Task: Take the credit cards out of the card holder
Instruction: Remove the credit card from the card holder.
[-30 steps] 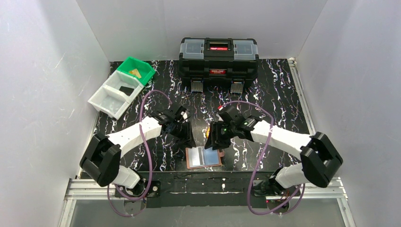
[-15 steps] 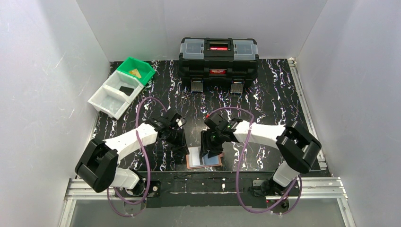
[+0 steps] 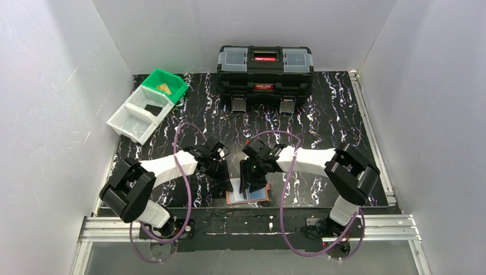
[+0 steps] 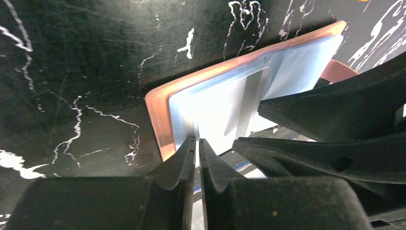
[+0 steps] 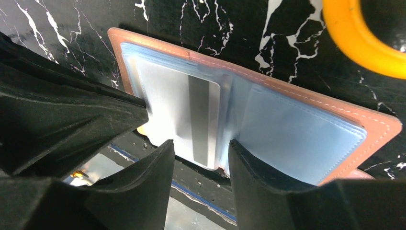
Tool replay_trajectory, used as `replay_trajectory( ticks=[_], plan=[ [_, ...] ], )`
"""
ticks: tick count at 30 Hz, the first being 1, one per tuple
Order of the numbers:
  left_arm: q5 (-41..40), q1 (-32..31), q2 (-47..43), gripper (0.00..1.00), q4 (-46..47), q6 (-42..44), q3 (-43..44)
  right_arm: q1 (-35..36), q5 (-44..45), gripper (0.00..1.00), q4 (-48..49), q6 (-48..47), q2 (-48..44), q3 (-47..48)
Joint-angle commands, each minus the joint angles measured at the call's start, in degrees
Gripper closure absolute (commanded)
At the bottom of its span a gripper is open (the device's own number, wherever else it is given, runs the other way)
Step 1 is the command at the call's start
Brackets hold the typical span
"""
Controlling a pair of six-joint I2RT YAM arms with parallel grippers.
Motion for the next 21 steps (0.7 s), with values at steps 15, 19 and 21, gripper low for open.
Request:
replay_trajectory(
  ticks=[15, 19, 21],
  plan=[
    [-6.88, -1.69, 4.46, 1.0, -5.12, -3.65, -0.02, -1.51, -5.29, 0.56, 12.26, 2.42, -5.3, -9.02],
    [-7.63, -1.67, 5.02, 1.0, -5.46, -4.08, -0.22, -4.35, -9.43, 0.48, 19.38, 3.6, -8.68, -14.57],
    [-7.69, -1.68, 5.36, 1.0, -5.56, -4.15, -0.28, -6.29, -11.95, 0.47, 24.49, 5.23, -9.58, -17.65]
  ],
)
